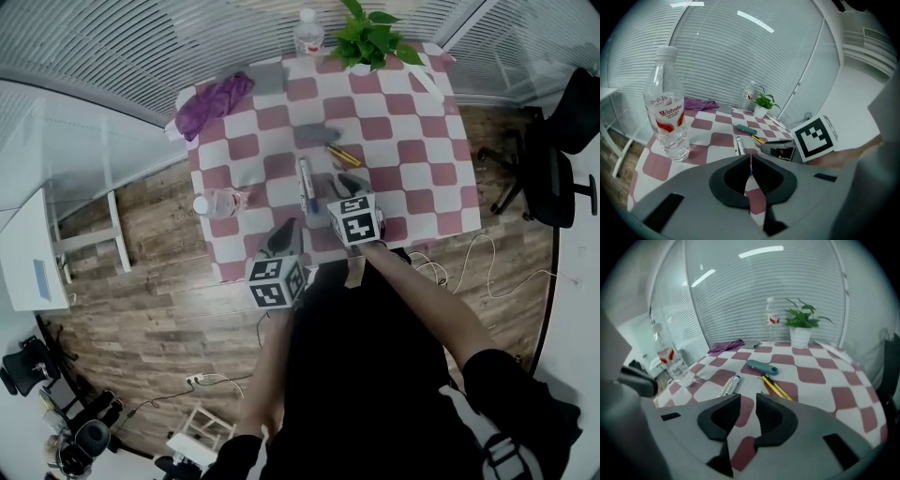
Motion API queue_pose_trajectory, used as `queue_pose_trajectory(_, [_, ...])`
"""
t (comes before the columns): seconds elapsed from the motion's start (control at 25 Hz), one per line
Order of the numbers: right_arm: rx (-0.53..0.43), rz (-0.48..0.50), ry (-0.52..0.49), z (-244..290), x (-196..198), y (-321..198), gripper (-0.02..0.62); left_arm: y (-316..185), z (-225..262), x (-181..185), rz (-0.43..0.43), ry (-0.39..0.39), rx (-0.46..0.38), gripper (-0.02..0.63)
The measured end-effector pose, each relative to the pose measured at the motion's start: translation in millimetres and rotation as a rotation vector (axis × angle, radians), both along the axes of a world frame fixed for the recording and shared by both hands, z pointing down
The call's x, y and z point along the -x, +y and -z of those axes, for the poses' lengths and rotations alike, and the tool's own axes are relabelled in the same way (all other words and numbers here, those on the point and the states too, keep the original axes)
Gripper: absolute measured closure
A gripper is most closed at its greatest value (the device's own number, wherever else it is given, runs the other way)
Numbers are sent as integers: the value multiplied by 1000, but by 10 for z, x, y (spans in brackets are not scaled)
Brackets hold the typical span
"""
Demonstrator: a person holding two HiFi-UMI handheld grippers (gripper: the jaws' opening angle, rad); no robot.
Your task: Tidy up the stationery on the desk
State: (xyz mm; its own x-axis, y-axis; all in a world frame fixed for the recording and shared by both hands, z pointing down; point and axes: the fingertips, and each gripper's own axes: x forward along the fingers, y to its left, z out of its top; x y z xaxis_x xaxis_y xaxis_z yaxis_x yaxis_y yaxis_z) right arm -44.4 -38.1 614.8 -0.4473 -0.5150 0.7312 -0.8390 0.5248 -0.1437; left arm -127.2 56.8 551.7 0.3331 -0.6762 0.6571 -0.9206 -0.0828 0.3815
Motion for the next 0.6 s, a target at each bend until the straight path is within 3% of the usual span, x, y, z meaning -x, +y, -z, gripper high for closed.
queue_pose_trajectory(0.2, [-127, 139, 155, -6, -215, -86, 477, -41, 16, -27, -8, -3, -2, 566])
queue_pose_trajectory(0.6, [-50, 142, 177, -310, -467, -110, 479, -89, 22, -31, 2, -16, 1, 566])
